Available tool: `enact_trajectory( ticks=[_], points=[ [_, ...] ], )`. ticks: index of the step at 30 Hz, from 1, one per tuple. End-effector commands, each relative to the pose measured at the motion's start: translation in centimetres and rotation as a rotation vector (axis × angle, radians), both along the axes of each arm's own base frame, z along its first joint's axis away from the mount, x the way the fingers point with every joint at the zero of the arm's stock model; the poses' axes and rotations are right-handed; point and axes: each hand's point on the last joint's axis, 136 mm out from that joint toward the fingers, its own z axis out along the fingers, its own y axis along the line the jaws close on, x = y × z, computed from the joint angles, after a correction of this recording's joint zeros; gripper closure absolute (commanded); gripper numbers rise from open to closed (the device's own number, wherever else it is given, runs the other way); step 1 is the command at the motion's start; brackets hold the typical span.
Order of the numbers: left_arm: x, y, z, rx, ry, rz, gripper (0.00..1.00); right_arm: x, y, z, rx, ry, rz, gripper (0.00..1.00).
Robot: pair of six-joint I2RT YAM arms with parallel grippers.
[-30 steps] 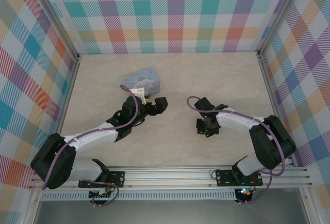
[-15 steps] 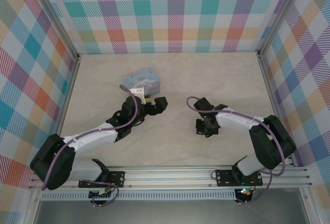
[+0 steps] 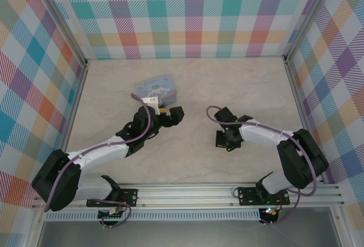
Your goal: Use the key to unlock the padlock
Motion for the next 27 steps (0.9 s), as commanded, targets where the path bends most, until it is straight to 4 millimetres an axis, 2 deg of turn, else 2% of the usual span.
enact_trajectory(
  ticks=[1,9,15,19,21,27],
  points=[
    [-0.4,-0.1,1.6,-0.012,-0.038,-0.011,0.0,1.0,1.7,2.4,0.116,-0.116,0.024,1.0],
    [-0.8,-1.4,4.6,-0.112,-0.042,-0.061,0.0,3.1,4.2,9.5,0.377,-0.432,0.062,1.0],
    [-1.2,-3.5,7.3,-0.231,-0.017,-0.149,0.03,4.0,6.0,15.8,0.565,-0.696,0.141,1.0],
    [-1.9,-5.7,9.1,-0.266,-0.005,-0.269,0.13,4.1,6.8,18.9,0.631,-0.816,0.198,1.0],
    [-2.2,-6.8,9.4,-0.274,0.003,-0.326,0.23,4.1,7.4,20.0,0.658,-0.844,0.228,1.0],
    [-3.1,-9.6,9.3,-0.265,0.011,-0.45,0.46,3.6,8.8,21.9,0.707,-0.874,0.288,1.0]
  ],
)
